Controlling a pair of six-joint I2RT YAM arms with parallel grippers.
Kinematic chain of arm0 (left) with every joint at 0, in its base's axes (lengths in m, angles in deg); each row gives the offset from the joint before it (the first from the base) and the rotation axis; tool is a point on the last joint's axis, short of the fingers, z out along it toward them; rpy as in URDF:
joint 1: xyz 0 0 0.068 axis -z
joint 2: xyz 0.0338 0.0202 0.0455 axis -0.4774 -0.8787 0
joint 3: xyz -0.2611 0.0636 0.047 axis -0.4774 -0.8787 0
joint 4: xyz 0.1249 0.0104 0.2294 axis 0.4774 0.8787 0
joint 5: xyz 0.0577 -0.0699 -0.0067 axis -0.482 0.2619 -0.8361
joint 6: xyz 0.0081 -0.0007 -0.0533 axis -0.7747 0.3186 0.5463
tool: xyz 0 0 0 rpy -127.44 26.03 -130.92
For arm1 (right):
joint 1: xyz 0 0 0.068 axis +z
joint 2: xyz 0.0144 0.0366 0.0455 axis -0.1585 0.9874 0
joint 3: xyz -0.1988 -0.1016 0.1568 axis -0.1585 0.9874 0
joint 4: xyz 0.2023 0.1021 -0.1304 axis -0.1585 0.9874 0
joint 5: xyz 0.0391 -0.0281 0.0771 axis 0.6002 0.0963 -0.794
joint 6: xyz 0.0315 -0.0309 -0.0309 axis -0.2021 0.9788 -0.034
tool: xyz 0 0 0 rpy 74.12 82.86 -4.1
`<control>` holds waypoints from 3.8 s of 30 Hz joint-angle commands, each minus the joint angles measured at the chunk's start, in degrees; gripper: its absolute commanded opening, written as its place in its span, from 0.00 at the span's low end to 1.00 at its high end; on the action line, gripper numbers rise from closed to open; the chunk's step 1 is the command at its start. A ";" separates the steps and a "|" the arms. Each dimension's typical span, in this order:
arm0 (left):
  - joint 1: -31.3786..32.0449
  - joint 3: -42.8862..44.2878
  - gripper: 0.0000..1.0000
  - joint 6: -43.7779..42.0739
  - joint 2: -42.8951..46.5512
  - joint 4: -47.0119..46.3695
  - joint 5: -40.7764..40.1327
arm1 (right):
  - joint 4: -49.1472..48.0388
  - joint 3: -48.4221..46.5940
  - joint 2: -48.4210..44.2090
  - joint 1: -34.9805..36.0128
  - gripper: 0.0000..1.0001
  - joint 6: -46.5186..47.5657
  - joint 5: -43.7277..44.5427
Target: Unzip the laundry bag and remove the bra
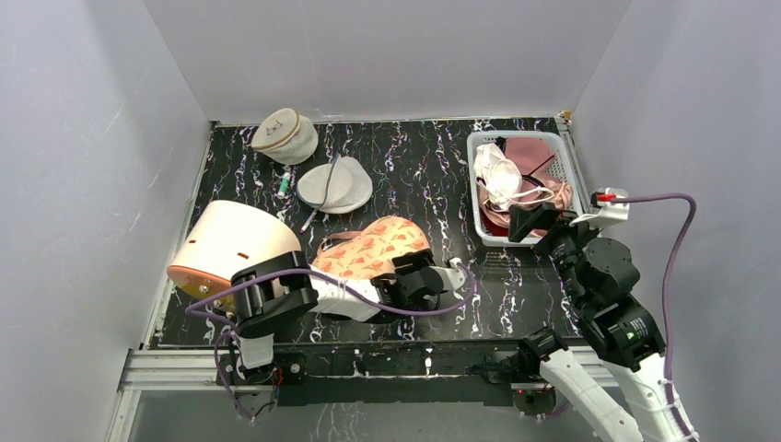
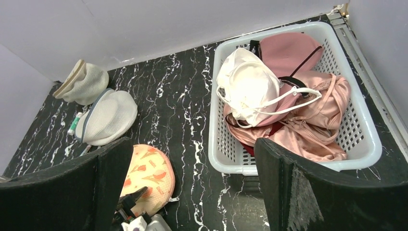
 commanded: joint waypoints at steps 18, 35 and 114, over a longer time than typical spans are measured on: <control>-4.35 -8.14 0.00 10.58 28.39 5.15 13.09 | -6.69 3.20 11.05 0.01 0.98 -0.70 -17.23; -4.53 -5.71 0.00 9.40 25.62 6.20 16.81 | -39.00 23.54 26.72 0.03 0.46 -0.27 -57.08; -4.47 -8.04 0.00 9.12 32.27 3.34 18.22 | -61.38 32.09 33.83 -0.12 0.00 -3.63 -42.28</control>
